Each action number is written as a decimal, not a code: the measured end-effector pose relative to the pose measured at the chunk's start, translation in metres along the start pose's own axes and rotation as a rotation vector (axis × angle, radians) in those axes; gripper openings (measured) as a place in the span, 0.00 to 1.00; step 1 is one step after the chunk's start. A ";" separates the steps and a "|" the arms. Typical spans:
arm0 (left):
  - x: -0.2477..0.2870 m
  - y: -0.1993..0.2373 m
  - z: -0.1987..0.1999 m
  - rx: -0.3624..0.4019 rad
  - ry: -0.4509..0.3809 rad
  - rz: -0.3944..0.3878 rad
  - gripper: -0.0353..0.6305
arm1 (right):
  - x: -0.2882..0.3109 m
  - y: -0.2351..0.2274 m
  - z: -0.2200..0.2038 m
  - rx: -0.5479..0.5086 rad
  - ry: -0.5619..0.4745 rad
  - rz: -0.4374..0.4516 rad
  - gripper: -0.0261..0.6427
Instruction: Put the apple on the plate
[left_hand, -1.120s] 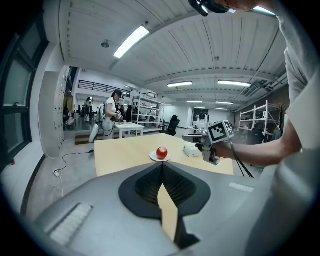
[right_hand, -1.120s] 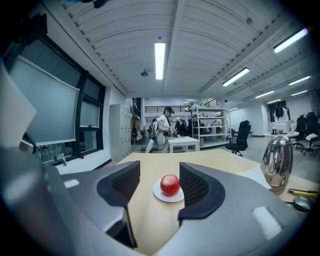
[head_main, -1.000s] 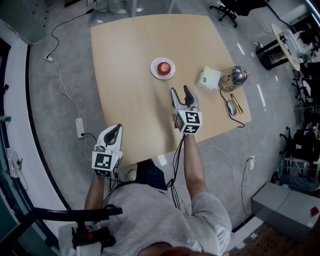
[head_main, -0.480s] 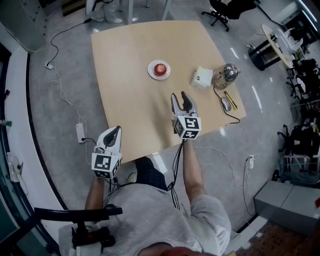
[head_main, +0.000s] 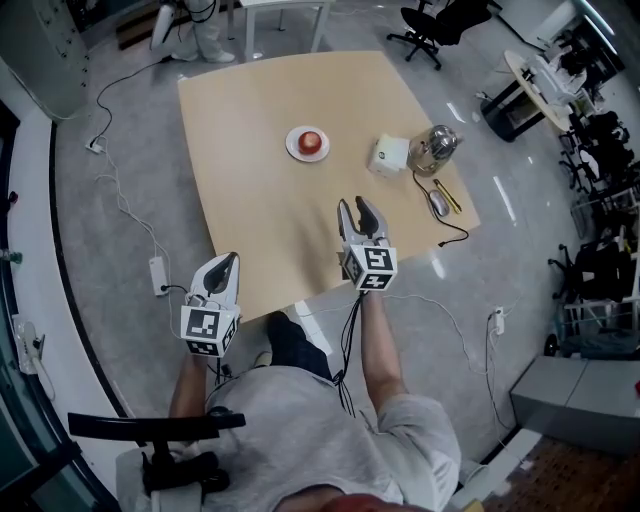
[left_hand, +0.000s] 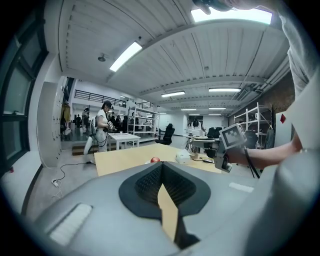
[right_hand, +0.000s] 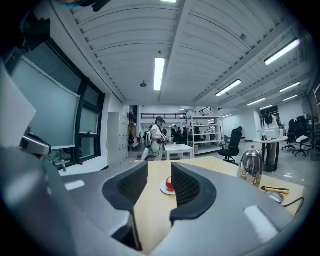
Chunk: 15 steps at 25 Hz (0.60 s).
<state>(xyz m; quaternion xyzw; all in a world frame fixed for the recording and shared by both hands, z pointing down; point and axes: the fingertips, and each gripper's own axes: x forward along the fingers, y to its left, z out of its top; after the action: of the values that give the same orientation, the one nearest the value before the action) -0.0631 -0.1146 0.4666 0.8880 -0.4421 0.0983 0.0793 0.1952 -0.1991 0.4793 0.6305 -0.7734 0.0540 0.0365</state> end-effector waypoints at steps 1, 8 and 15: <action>-0.001 -0.001 0.000 0.004 -0.006 -0.003 0.08 | -0.005 0.000 0.000 0.003 -0.003 -0.004 0.26; -0.020 -0.008 0.002 0.016 -0.030 -0.005 0.08 | -0.037 0.005 0.007 -0.003 -0.022 -0.029 0.23; -0.035 -0.007 0.009 0.023 -0.055 -0.005 0.08 | -0.066 0.016 0.016 0.016 -0.050 -0.053 0.20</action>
<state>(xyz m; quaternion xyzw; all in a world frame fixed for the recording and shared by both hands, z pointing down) -0.0772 -0.0858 0.4488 0.8924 -0.4406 0.0790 0.0572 0.1929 -0.1335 0.4545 0.6524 -0.7565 0.0434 0.0138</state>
